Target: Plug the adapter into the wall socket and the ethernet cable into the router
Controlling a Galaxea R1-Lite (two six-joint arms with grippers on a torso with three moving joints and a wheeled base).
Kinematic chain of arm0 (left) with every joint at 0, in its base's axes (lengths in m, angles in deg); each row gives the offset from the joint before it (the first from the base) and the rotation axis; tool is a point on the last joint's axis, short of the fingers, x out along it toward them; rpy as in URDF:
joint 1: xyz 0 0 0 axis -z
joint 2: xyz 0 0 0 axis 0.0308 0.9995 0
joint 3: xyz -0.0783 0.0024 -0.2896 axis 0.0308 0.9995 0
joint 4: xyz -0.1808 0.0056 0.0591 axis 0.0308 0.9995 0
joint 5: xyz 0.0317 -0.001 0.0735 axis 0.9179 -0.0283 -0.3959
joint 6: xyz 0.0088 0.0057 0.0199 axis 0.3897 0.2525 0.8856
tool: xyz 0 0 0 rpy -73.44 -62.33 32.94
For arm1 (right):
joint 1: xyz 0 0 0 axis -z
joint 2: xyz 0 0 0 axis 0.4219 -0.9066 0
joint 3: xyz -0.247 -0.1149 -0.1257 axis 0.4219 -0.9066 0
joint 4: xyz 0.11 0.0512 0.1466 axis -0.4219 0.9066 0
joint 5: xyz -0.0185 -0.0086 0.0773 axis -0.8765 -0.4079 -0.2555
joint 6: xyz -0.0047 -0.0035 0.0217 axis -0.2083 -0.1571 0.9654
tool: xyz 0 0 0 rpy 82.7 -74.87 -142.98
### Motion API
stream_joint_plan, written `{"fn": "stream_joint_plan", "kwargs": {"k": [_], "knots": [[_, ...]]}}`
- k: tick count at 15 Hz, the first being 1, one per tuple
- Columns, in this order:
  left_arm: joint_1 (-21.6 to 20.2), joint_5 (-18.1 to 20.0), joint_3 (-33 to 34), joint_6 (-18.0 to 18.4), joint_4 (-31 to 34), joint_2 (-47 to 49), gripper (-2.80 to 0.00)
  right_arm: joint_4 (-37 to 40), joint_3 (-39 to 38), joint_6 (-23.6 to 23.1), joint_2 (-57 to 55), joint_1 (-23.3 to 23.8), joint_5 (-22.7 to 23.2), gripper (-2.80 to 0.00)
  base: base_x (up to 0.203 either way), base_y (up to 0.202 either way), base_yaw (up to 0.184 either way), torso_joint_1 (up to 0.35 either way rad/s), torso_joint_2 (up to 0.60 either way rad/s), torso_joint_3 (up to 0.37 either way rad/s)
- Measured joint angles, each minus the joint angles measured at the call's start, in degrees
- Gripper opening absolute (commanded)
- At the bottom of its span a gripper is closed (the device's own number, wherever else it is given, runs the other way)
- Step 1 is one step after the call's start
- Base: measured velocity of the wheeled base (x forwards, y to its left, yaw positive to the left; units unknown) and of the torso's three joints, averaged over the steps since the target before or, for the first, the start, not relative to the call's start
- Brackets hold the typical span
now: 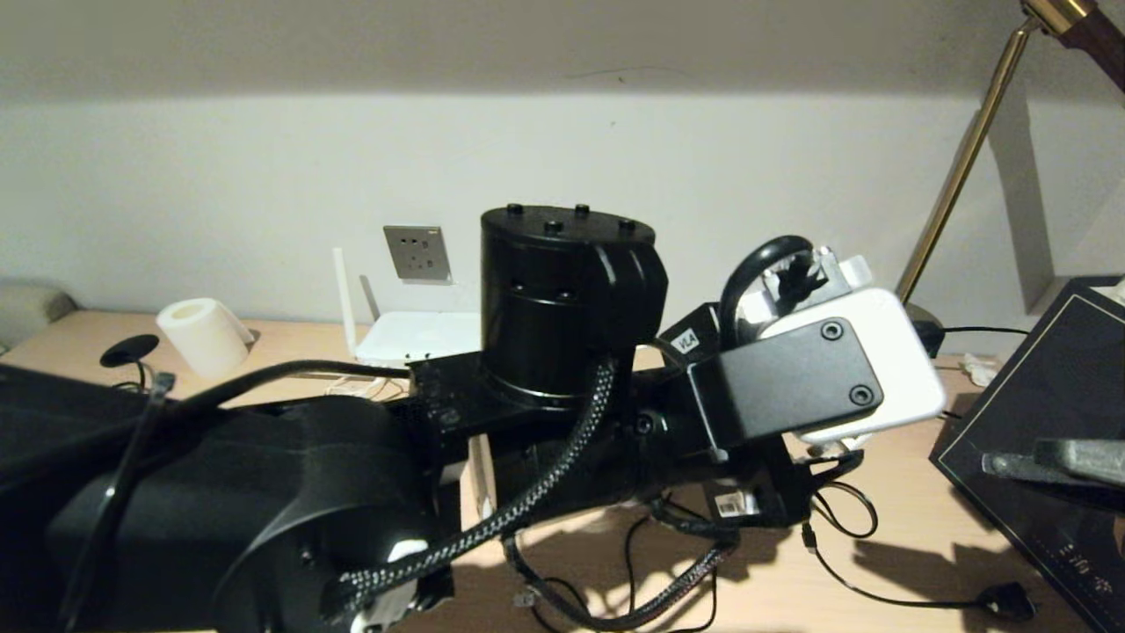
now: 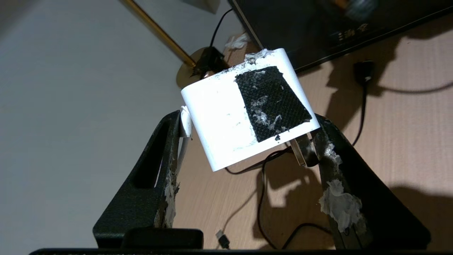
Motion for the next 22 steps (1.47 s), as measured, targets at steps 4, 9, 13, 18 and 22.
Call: {"fn": "stream_joint_plan", "kwargs": {"k": [4,9,13,18,22], "knots": [[2.84,-0.3,-0.05,0.64,-0.05,-0.37,-2.8,-3.09,-0.59,0.19,-1.03,0.0,-2.17,0.0,0.0,0.0,0.0,0.0,0.0,0.0],[5.04,-0.59,-0.18,0.74,-0.02,-0.97,-2.8,-4.23,-1.38,-0.06,-1.43,0.0,-2.22,0.0,0.0,0.0,0.0,0.0,0.0,0.0],[6.0,-0.68,-0.33,0.74,0.06,-1.08,-2.8,-4.67,-1.32,0.02,-2.24,0.0,-2.24,-2.8,0.0,0.0,0.0,0.0,0.0,0.0],[6.47,-0.83,-2.19,0.66,0.72,0.01,-2.8,-5.28,-1.27,0.06,-2.65,-0.07,-1.85,-2.8,0.0,0.0,0.0,0.0,0.0,0.0],[6.53,-0.79,-2.87,0.64,0.72,1.02,-2.8,-5.06,-1.49,0.13,-2.6,-0.33,-1.94,-2.8,0.0,0.0,0.0,0.0,0.0,0.0]]}}
